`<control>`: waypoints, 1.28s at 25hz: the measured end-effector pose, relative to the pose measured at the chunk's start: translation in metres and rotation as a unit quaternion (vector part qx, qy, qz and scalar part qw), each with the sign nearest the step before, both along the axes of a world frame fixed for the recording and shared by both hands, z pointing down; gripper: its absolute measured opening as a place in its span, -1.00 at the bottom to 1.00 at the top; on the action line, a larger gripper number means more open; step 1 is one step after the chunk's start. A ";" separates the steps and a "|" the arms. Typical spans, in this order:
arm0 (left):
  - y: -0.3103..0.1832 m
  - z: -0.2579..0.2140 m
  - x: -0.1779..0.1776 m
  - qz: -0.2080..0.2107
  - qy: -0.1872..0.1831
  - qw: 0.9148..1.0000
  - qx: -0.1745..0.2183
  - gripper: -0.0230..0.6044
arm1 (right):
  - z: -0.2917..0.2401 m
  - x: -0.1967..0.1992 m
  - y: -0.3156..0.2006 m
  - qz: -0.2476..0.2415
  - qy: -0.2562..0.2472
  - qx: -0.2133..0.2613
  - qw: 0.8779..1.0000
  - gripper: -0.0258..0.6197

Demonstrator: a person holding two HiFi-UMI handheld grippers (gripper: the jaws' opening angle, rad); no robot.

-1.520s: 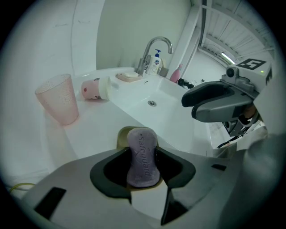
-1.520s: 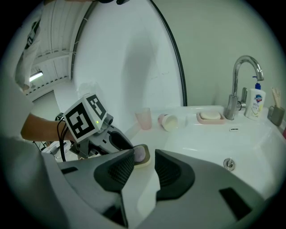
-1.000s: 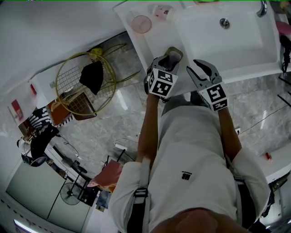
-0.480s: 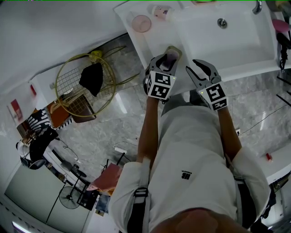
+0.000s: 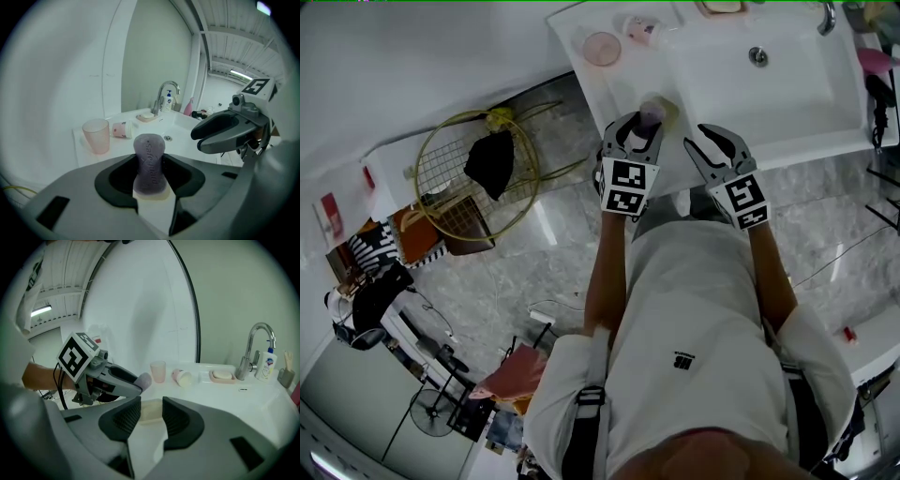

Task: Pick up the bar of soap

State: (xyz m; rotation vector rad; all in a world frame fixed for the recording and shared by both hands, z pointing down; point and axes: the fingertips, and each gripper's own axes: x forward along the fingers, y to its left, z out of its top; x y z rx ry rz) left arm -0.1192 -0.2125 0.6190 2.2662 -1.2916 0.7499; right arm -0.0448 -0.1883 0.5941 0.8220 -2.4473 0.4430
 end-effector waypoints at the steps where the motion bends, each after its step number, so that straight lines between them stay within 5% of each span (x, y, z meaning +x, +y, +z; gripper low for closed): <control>1: 0.000 -0.006 -0.003 -0.004 0.002 1.000 0.007 -0.33 | -0.003 -0.001 0.000 0.000 0.000 0.004 1.000 -0.43; 17: 0.013 -0.085 -0.026 -0.021 0.021 0.996 0.088 -0.33 | -0.063 -0.017 0.000 0.001 -0.016 0.067 0.998 -0.44; 32: 0.032 -0.172 -0.031 -0.007 0.052 0.982 0.183 -0.33 | -0.129 -0.019 0.008 0.023 -0.044 0.133 0.990 -0.46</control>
